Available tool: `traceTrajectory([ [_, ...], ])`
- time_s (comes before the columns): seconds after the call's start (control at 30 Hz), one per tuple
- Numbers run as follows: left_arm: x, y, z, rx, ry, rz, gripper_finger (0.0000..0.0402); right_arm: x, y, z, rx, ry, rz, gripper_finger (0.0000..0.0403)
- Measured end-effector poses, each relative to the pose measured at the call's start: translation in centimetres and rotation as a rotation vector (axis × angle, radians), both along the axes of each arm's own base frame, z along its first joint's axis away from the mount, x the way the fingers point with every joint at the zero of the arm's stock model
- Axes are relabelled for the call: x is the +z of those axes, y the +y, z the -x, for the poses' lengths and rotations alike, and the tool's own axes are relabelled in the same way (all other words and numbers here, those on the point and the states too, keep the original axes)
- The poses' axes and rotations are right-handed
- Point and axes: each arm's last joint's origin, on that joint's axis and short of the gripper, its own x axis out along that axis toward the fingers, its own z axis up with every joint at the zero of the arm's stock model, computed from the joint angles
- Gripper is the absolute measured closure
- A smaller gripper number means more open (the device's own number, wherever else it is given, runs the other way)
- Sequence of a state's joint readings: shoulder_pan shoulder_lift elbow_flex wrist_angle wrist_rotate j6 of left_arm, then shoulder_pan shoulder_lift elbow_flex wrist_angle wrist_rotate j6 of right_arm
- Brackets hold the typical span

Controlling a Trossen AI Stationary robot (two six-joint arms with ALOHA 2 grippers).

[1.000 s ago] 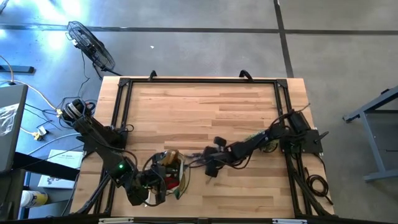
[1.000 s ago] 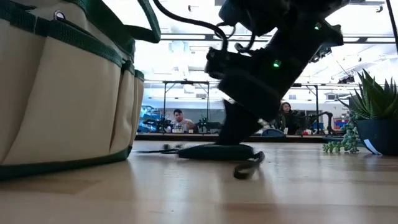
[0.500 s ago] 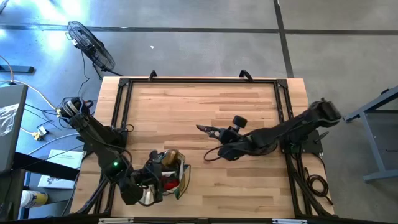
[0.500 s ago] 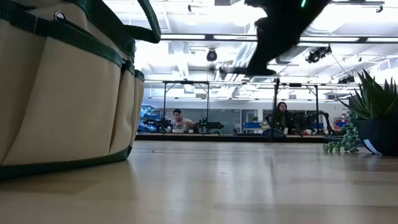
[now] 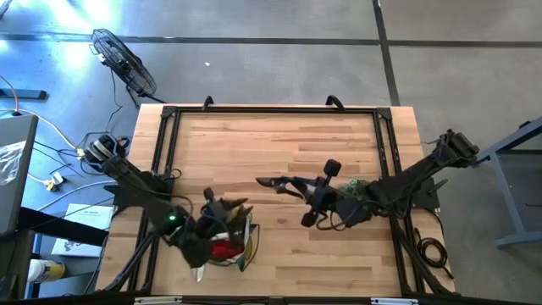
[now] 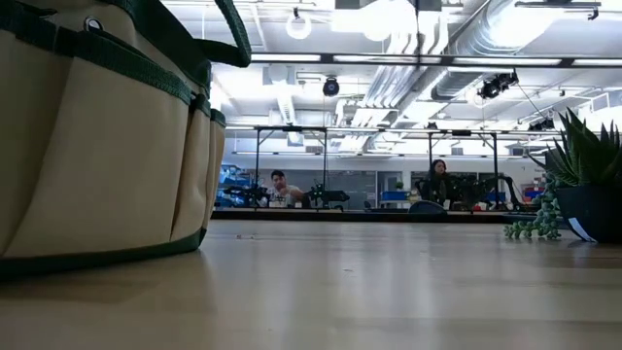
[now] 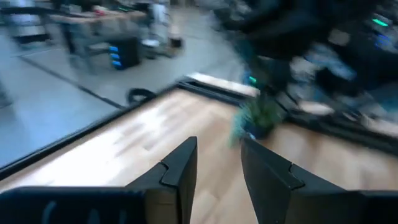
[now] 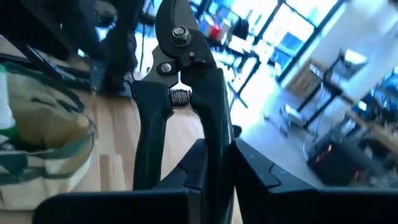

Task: Pick & Place Garden tools in Gardening bag
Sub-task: Put the green shears into the brown gardening bag

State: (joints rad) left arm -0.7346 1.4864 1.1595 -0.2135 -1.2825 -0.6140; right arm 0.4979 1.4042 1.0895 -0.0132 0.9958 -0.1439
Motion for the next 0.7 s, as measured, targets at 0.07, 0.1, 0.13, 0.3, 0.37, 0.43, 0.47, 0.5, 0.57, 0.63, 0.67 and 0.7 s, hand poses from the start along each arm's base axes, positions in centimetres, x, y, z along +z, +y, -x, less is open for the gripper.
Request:
traceTrajectory([
  [0.07, -0.4, 0.2, -1.0, 0.041, -0.022, 0.004, 0.0284, 0.1, 0.5, -0.1, 0.021, -0.003, 0.037, 0.0367],
  [0.1, -0.5, 0.4, -1.4, 0.049, -0.029, 0.009, 0.0284, 0.1, 0.7, -0.1, 0.029, 0.000, 0.051, 0.0367],
  [0.13, -0.4, 0.6, -1.7, 0.054, -0.035, 0.014, 0.0284, 0.1, 0.8, -0.1, 0.035, 0.004, 0.057, 0.0367],
  [0.3, -0.3, 0.7, -2.0, 0.049, -0.032, 0.010, 0.0284, -0.3, 0.7, 0.0, 0.023, 0.011, 0.064, 0.0367],
  [0.37, -0.2, 0.6, -1.9, 0.040, -0.022, -0.009, 0.0284, -0.5, 0.7, 0.0, 0.018, 0.016, 0.068, 0.0367],
  [0.43, -0.1, 0.4, -2.1, -0.005, -0.003, -0.023, 0.0284, -0.6, 0.7, 0.0, 0.015, 0.013, 0.061, 0.0367],
  [0.47, 0.0, 0.3, -2.1, -0.052, 0.019, -0.035, 0.0284, -0.7, 0.7, 0.0, 0.014, 0.012, 0.055, 0.0367],
  [0.5, 0.1, 0.1, -2.3, -0.109, 0.033, -0.043, 0.0284, -0.8, 0.7, 0.0, 0.017, 0.014, 0.054, 0.0367],
  [0.57, 0.5, -0.2, -2.5, -0.227, 0.041, -0.046, 0.0284, -0.8, 0.7, 0.0, 0.027, 0.016, 0.052, 0.0367],
  [0.63, 0.8, -0.5, -2.7, -0.316, 0.038, -0.068, 0.0284, -0.8, 0.7, 0.0, 0.033, 0.013, 0.046, 0.0367],
  [0.67, 1.0, -0.7, -2.8, -0.358, 0.039, -0.085, 0.0284, -0.8, 0.7, 0.0, 0.034, 0.014, 0.046, 0.0367],
  [0.7, 1.1, -0.8, -2.8, -0.389, 0.040, -0.100, 0.0284, -0.8, 0.7, 0.0, 0.035, 0.015, 0.045, 0.0367],
])
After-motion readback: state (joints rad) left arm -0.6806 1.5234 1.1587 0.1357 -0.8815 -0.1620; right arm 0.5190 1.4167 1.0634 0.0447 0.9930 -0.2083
